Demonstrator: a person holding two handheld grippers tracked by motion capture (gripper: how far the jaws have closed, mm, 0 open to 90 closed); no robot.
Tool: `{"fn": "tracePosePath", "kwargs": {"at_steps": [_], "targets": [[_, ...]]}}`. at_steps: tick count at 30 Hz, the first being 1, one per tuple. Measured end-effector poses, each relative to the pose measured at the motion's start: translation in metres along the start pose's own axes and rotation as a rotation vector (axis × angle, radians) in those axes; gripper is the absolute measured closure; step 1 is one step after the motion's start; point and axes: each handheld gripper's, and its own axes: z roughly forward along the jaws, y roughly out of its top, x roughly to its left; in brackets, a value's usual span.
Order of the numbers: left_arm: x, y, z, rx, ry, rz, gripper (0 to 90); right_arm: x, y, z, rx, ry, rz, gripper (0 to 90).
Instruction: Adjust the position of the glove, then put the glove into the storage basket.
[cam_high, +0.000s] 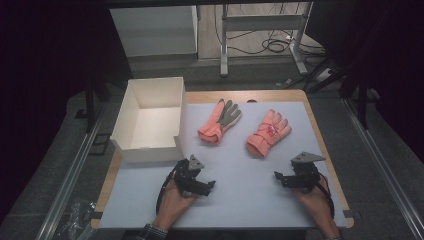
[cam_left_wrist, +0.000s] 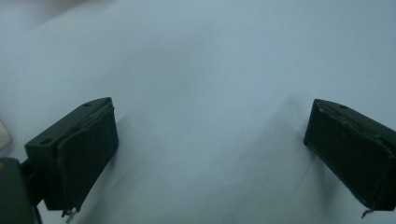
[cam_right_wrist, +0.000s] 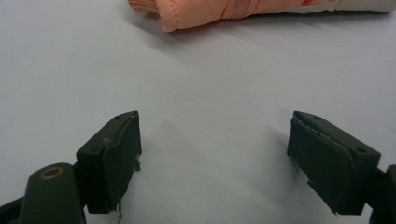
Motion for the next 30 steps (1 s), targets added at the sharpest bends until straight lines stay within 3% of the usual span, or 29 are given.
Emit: {"fn": "tracePosePath", "kwargs": {"at_steps": [30], "targets": [[0.0004, 0.0001, 0.0002, -0.002, 0.001, 0.005, 3.1, 0.0001, 0.0013, -0.0005, 0.006, 0.004, -0.001, 18.0]]}}
